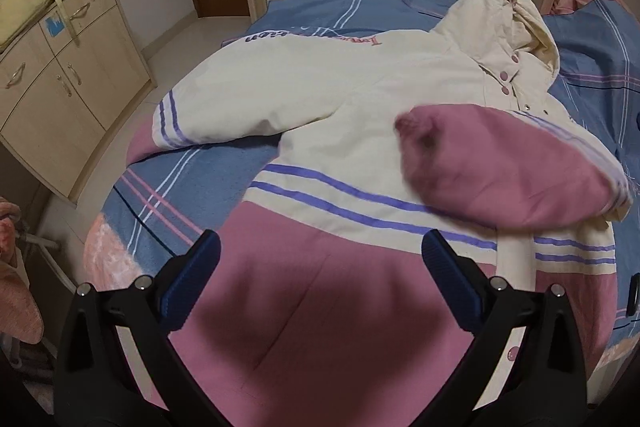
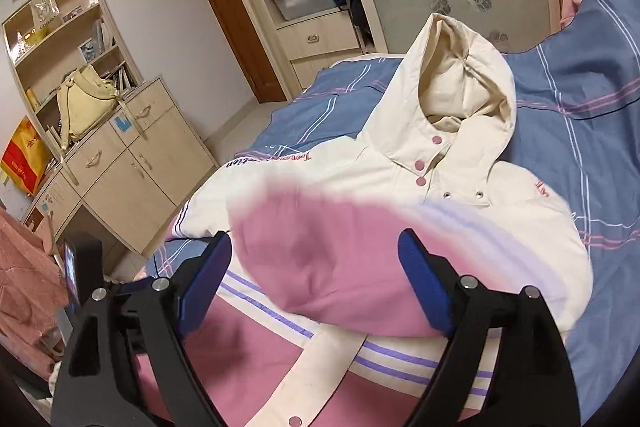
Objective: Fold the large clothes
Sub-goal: 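Fold the held sleeve across the jacket front with the right tool, then release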
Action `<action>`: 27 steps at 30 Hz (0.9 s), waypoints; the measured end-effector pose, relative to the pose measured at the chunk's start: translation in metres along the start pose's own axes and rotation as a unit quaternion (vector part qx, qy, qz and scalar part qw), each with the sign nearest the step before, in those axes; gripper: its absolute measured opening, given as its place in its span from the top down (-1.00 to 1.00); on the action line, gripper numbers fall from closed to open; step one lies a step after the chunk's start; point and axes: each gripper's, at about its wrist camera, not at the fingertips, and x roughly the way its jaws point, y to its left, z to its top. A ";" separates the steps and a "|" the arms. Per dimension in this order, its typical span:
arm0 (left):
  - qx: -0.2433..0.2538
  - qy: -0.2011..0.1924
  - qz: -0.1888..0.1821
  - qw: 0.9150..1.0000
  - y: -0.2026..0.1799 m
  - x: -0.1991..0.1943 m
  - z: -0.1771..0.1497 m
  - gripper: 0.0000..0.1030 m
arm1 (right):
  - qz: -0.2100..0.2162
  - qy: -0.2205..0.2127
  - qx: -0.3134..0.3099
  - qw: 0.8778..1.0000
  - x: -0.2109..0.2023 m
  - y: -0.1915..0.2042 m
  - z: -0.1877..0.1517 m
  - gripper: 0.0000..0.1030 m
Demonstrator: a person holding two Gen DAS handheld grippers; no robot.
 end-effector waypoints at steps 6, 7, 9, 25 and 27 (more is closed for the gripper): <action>0.004 0.034 -0.048 0.998 -0.009 0.024 0.016 -0.96 | -0.051 0.008 0.136 0.989 -0.031 -0.071 -0.035 -0.77; 0.012 0.046 -0.060 0.997 -0.016 0.031 0.019 -0.96 | -0.078 0.011 0.150 0.986 -0.039 -0.078 -0.042 -0.77; 0.038 0.086 -0.097 0.991 -0.035 0.047 0.025 -0.95 | -0.126 0.015 0.171 0.977 -0.051 -0.097 -0.058 -0.77; 0.139 0.063 -0.021 0.988 -0.136 0.097 0.112 0.40 | -0.140 0.036 0.214 0.966 -0.031 -0.144 -0.119 -0.77; 0.132 0.057 0.011 0.990 -0.134 0.110 0.121 0.39 | -0.126 0.022 0.205 0.970 -0.031 -0.135 -0.113 -0.77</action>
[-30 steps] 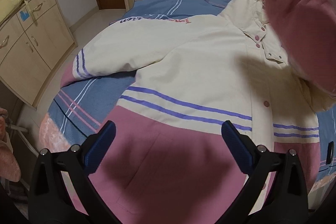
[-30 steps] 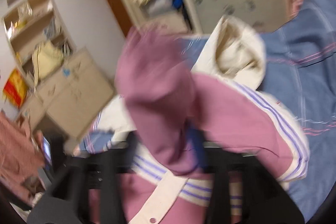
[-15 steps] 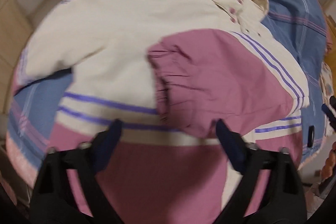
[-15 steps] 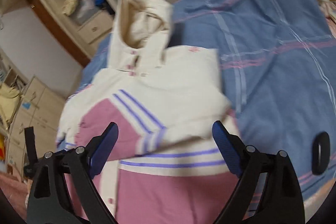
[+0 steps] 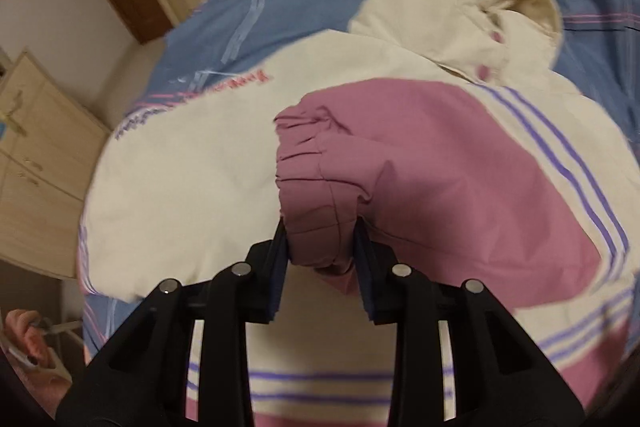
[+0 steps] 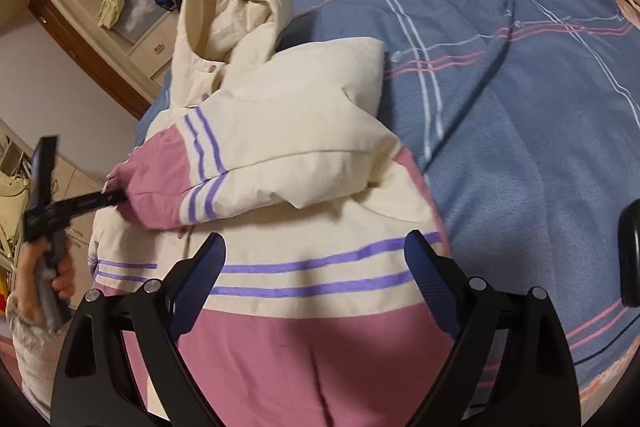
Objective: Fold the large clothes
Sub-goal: 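Fold the held sleeve across the jacket front with the right tool, then release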
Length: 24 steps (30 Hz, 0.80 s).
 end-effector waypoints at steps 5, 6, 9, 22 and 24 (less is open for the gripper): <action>0.006 -0.019 -0.030 0.999 0.008 -0.021 -0.024 0.25 | 0.000 -0.041 -0.048 0.998 -0.003 0.029 0.022 -0.73; 0.012 -0.029 -0.021 0.999 0.007 -0.024 -0.028 0.25 | -0.009 -0.040 -0.068 0.997 0.003 0.038 0.026 -0.48; 0.027 -0.015 -0.004 1.000 -0.003 -0.008 -0.028 0.25 | -0.039 0.003 -0.090 0.995 0.045 0.055 0.036 -0.13; 0.044 -0.054 -0.010 0.998 0.007 -0.015 -0.035 0.01 | -0.078 0.002 -0.076 0.994 0.060 0.033 0.036 0.04; 0.033 -0.063 -0.012 0.997 0.017 -0.023 -0.033 0.01 | -0.101 -0.015 -0.083 0.991 0.056 0.036 0.040 0.03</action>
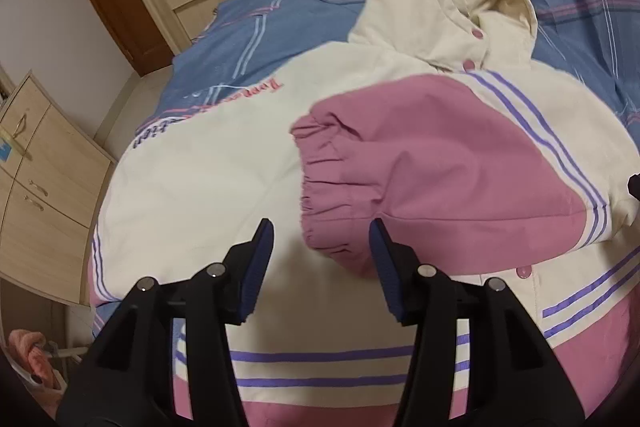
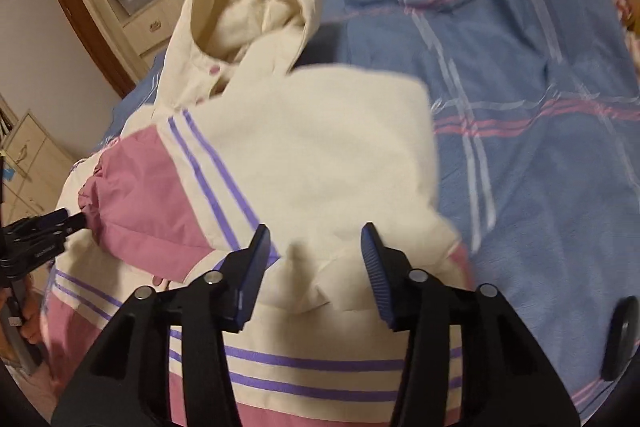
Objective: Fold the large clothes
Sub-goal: 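Fold the held sleeve across the jacket front with the right tool, then release, then grasp the other pink sleeve cuff with the left tool and lift it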
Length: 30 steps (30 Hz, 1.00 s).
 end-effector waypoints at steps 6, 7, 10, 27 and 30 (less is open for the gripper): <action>0.003 0.074 -0.004 0.997 -0.018 0.049 -0.011 -0.03 | -0.080 0.047 -0.027 0.995 0.044 0.015 -0.001 -0.04; -0.001 0.068 -0.008 0.998 -0.016 0.046 -0.015 -0.03 | -0.085 0.035 -0.038 0.995 0.034 0.023 -0.005 -0.15; -0.022 0.020 -0.016 0.999 0.011 0.013 -0.031 -0.79 | -0.049 -0.016 -0.072 0.996 -0.004 0.053 -0.018 -0.92; -0.598 0.002 -0.291 0.747 0.368 0.054 -0.241 -0.94 | -0.010 -0.001 -0.185 0.983 -0.046 0.140 -0.077 -0.94; -0.619 -0.005 -0.315 0.720 0.371 0.077 -0.233 -0.91 | -0.013 0.012 -0.172 0.985 -0.038 0.137 -0.079 -0.94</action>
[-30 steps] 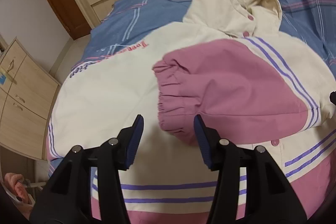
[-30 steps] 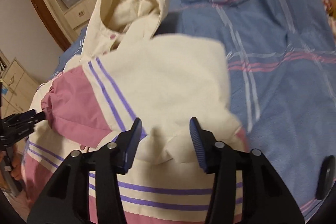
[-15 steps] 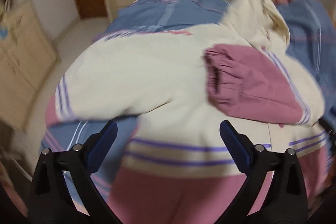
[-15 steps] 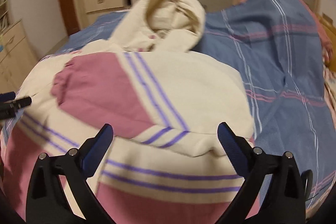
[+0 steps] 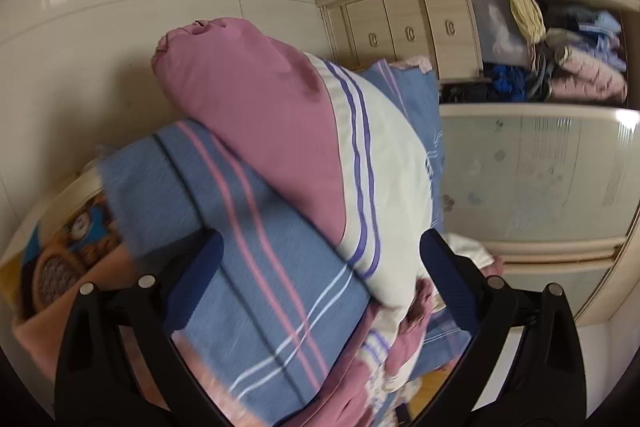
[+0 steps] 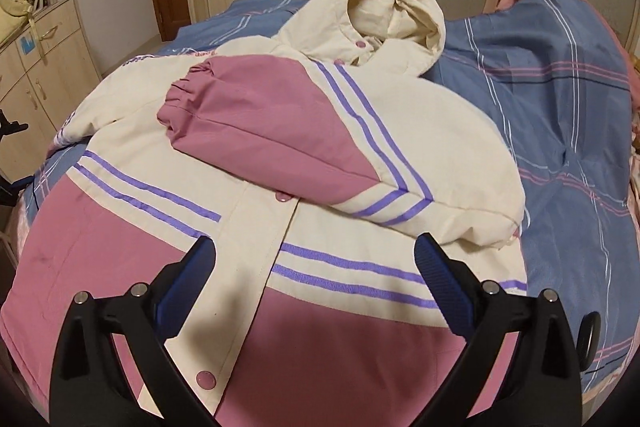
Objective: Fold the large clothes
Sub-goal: 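Grasp the other pink sleeve cuff with the left tool and lift it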
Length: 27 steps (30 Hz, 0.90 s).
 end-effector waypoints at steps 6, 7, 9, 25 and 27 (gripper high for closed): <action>-0.009 0.011 -0.008 1.000 -0.005 0.029 0.022 -0.18 | 0.014 0.022 0.021 0.999 0.012 -0.005 -0.007 -0.94; -0.022 0.018 -0.013 0.999 -0.002 0.036 0.025 -0.10 | 0.015 0.025 0.025 0.999 0.015 -0.006 -0.008 -0.94; -0.035 0.026 -0.013 0.999 0.002 0.050 0.029 0.74 | 0.017 0.029 0.033 0.999 0.019 -0.008 -0.010 -0.94; 0.459 -0.087 -0.034 0.884 -0.274 0.005 -0.187 0.84 | 0.027 0.024 0.109 0.993 -0.004 -0.044 -0.029 -0.94; 0.538 -0.027 -0.010 0.842 -0.294 0.037 -0.252 0.82 | 0.021 0.027 0.132 0.991 -0.006 -0.057 -0.034 -0.94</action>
